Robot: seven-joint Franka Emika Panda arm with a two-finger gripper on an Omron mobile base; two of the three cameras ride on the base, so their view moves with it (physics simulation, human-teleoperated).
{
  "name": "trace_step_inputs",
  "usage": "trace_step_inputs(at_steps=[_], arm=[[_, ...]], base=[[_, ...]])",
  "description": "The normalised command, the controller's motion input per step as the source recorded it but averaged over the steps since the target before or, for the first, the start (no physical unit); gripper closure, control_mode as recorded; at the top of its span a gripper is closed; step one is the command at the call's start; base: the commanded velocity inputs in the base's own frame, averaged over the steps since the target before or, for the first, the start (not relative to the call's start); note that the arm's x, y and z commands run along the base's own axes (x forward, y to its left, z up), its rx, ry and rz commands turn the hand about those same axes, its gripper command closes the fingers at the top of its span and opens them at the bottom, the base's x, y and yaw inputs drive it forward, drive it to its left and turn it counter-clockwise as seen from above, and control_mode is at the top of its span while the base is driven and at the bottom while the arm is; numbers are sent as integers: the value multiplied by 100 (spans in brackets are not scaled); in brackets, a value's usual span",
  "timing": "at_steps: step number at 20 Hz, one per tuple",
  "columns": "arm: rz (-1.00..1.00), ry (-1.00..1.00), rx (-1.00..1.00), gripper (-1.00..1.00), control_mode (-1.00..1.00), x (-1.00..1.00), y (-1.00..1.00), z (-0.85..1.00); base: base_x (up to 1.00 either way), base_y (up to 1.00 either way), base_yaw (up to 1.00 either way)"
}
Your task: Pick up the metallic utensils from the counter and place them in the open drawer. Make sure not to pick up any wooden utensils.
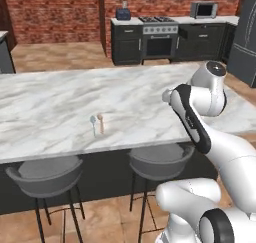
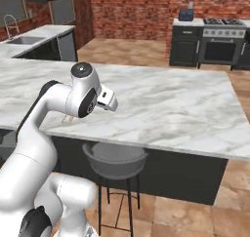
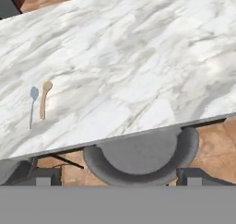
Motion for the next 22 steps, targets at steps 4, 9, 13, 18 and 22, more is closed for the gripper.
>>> trace_step_inputs(at_steps=[4, 9, 13, 18, 22], arm=[[0, 0, 0, -100, 100, 0, 0, 0], [0, 0, 0, -100, 100, 0, 0, 0], [0, 0, 0, -100, 100, 0, 0, 0], [0, 0, 0, -100, 100, 0, 0, 0], [0, 0, 0, -100, 100, 0, 0, 0]], base=[[34, 98, -27], [51, 85, -14], [19, 96, -12], [21, 34, 0], [88, -13, 23]])
